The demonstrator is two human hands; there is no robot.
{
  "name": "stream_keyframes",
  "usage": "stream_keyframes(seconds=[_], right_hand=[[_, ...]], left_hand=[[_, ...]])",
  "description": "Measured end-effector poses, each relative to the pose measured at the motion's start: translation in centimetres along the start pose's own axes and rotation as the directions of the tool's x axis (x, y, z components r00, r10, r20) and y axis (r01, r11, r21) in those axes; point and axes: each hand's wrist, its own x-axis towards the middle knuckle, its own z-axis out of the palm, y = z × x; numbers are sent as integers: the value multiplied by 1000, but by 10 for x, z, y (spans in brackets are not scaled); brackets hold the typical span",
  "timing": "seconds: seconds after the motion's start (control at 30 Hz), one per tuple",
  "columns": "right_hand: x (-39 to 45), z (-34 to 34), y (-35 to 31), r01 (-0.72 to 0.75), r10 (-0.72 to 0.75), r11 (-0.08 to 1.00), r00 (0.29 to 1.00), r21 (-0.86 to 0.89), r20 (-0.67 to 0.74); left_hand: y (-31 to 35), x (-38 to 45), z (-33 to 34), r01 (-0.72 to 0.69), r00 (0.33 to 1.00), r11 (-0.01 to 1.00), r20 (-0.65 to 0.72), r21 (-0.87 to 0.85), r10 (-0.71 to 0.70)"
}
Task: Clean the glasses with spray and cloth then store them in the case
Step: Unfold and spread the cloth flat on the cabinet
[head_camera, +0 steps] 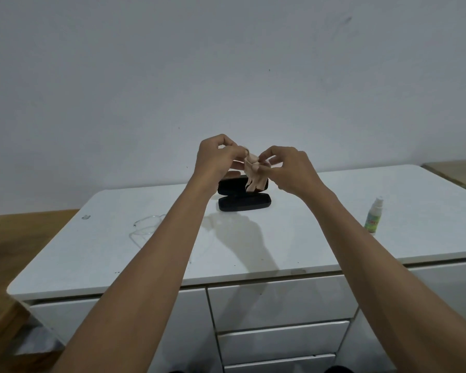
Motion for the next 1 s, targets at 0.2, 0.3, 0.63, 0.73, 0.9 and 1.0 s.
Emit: stream_keyframes(seconds=[0.2,0.3,0.63,0.73,0.9,1.0], right_hand=[[-1,-4,-10,46,-26,982,993,185,-112],[0,-4,-17,53,-23,970,992,237,-127],[0,1,-26,-101,192,853,973,512,-128],[0,7,-26,-131,233,826,965,549,-121],[-2,14,-18,-148,285,755,951,639,-116],[0,18,-13,-142,302,756,941,639,-149]], left_hand=[[6,-1,4,11,1000,998,8,-67,-10],[6,0,5,30,998,991,65,-133,-22],[-25,-1,3,-264,945,965,196,-7,260],[-34,0,8,-364,927,925,138,107,349],[-44,5,7,-303,953,948,13,100,303],[-46,3,4,-271,963,959,31,78,269]])
